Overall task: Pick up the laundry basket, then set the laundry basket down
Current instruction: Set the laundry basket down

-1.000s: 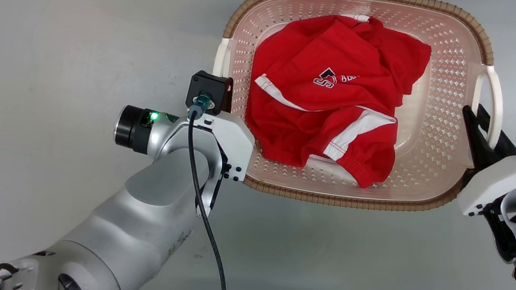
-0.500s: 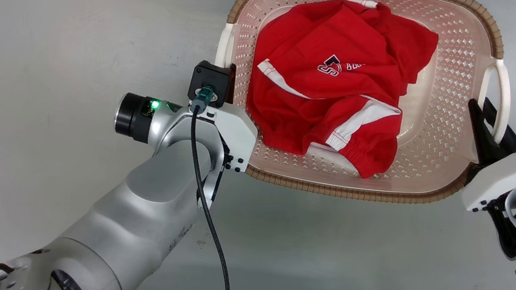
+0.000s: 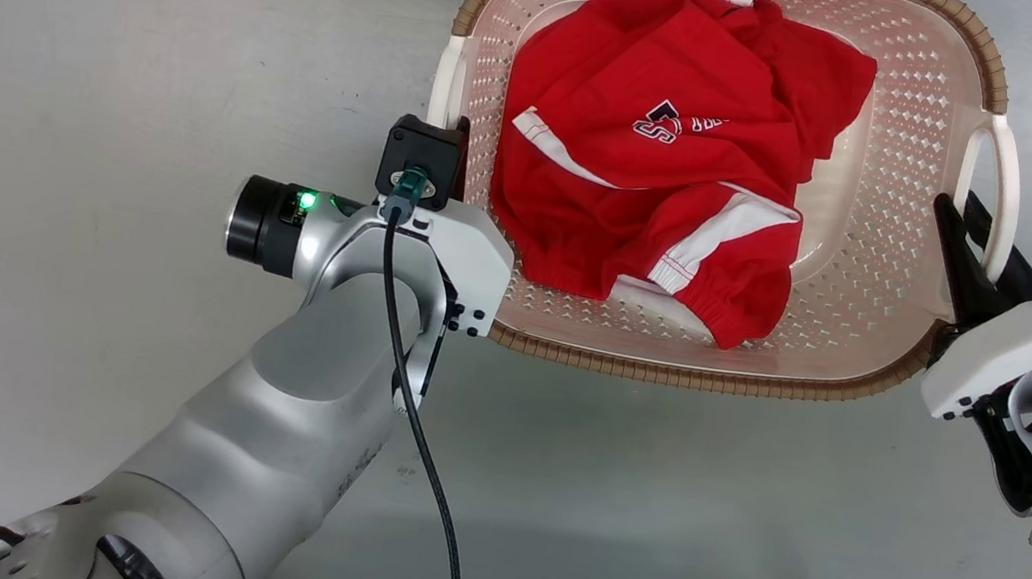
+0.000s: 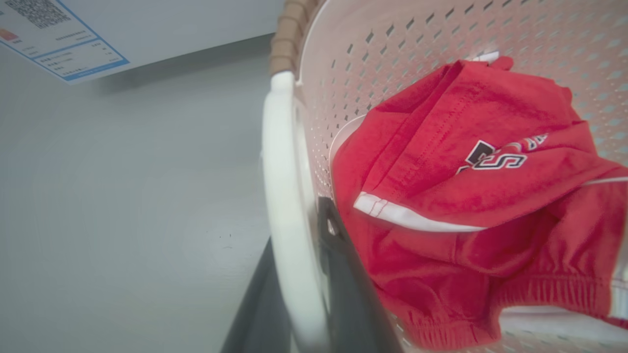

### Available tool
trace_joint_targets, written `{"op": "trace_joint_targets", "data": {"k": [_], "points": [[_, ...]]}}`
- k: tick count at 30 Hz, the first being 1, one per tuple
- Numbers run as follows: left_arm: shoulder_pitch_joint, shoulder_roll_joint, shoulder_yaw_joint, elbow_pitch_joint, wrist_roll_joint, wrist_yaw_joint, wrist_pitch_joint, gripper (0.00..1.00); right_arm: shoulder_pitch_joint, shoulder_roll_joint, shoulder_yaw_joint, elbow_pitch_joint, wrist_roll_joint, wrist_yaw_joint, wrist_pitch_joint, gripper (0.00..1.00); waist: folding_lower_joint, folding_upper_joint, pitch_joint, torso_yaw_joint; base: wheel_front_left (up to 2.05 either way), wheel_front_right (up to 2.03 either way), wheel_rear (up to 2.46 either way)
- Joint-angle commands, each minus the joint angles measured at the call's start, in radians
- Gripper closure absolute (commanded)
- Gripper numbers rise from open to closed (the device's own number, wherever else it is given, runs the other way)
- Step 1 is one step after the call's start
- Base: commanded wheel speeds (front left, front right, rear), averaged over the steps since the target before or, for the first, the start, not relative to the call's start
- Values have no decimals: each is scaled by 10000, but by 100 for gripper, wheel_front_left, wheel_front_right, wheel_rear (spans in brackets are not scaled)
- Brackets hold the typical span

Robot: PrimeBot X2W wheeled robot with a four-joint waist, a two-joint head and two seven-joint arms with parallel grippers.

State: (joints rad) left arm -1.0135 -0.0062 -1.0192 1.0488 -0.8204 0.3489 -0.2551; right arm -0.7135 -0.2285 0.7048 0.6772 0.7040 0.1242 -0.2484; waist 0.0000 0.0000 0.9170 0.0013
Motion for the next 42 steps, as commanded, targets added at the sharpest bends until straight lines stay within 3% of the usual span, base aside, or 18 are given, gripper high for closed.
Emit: {"op": "trace_joint_targets", "data": {"k": [1, 42], "points": [[-244, 565, 230, 105, 194, 282, -66, 100, 491, -408, 236, 69, -111, 65, -133, 100, 0, 0, 26, 13, 0, 0, 0], [-119, 565, 155, 55, 22, 310, -66, 100, 311, -490, 218, 258, 45, 65, -134, 100, 0, 0, 198, 181, 0, 0, 0]]}}
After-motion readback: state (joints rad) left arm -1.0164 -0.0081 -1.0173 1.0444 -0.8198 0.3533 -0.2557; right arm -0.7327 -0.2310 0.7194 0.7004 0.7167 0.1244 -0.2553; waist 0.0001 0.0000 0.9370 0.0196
